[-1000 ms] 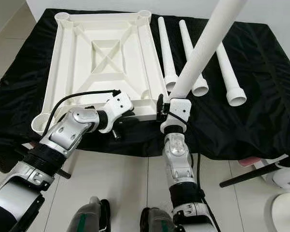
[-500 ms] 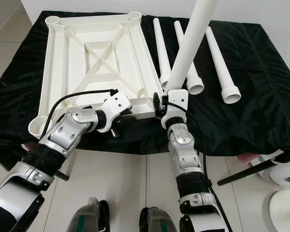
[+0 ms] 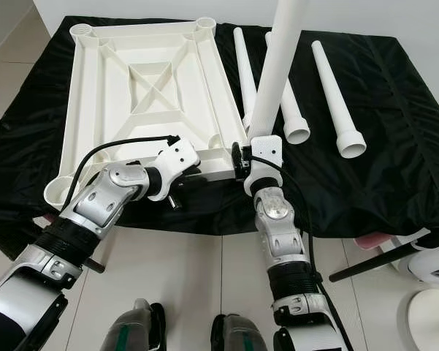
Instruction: Building children table
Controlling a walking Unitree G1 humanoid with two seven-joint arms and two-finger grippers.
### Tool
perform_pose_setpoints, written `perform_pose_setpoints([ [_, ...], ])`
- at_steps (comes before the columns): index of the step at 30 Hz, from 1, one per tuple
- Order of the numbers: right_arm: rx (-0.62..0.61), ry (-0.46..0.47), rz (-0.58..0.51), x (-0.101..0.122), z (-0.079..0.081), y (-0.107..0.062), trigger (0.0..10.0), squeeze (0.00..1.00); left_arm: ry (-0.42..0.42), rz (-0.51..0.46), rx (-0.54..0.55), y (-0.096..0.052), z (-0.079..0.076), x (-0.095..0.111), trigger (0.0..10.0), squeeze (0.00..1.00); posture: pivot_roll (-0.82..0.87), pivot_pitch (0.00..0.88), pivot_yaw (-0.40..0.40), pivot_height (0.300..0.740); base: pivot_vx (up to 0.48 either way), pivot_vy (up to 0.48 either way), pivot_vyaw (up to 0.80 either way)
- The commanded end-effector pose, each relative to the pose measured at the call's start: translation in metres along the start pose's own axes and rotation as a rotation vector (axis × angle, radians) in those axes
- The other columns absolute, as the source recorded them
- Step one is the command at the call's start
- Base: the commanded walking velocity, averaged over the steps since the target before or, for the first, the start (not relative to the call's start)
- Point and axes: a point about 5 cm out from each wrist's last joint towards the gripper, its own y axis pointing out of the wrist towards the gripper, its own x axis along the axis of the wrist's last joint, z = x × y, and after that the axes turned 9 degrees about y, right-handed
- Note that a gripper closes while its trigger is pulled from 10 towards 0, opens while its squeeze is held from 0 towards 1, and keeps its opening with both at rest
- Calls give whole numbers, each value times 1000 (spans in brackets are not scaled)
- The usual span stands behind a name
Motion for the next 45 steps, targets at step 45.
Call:
perform_pose_setpoints([
  [45,-282,121,226,-71,-29,-27,10000,0,-2,-19,-36,-2,-4,4,10000,0,106,165,-7,740,0,0,0],
])
